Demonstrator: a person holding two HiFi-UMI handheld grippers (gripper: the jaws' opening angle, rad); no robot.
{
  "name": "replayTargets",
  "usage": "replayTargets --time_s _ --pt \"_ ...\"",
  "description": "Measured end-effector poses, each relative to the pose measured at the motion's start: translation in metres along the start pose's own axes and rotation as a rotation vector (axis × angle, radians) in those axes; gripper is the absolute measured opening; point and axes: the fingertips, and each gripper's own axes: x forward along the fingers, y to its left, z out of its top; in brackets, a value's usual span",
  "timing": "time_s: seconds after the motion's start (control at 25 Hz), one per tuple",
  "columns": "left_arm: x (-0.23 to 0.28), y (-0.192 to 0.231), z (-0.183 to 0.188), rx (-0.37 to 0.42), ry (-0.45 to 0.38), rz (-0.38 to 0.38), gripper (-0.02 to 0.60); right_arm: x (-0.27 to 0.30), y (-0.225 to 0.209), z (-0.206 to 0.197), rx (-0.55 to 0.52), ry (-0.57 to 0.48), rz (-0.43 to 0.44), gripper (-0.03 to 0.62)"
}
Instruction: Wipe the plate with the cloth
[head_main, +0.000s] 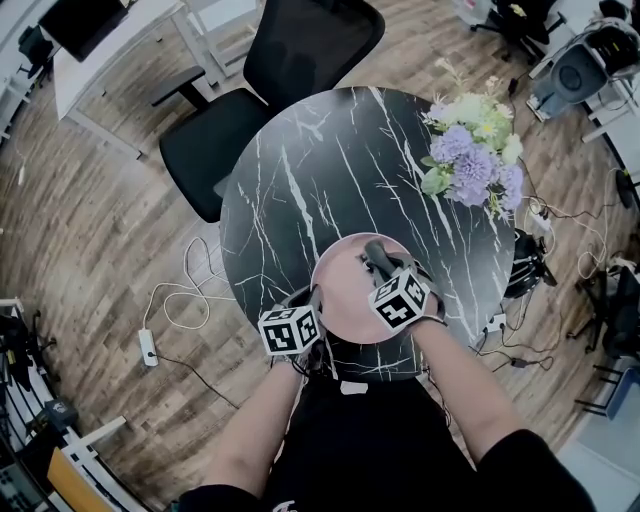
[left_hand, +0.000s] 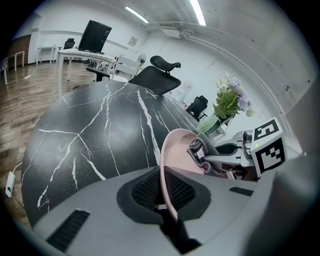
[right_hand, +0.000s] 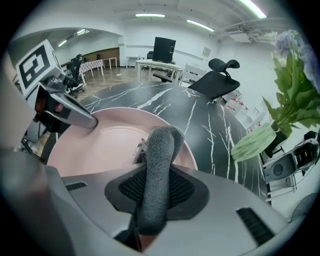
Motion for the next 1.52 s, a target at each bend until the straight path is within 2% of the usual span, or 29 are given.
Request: replayTargets --time_s 0.36,0.48,0.56,0.76,0.92,1.52 --pt "0.001 0.0 -0.001 0.005 -0.001 0.003 0.031 -0.001 -0.02 -0.005 -0.199 0.01 -0.127 0.104" --pt "0.0 0.0 0.0 0.001 -0.002 0.007 0.031 -0.005 -0.025 -0.006 -0.184 -0.012 -0.161 0.106" --pt "0.0 0.0 0.0 -0.007 -0.006 0.011 0.031 -0.008 -0.027 -0.007 -0.126 -0.029 -0.166 0.105" --pt "0.0 0.001 0.0 -0.02 -0.019 0.011 0.03 -0.012 -0.028 -0.012 0.176 -0.056 -0.077 0.105" --pt "0.0 0.001 0.0 -0.023 -0.021 0.015 0.029 -0.013 -0.02 -0.014 0.312 -0.063 -0.009 0.105" --pt "0.001 0.002 0.0 -0.03 -0.022 0.02 0.029 -0.013 0.08 0.019 0.29 -0.092 0.234 0.104"
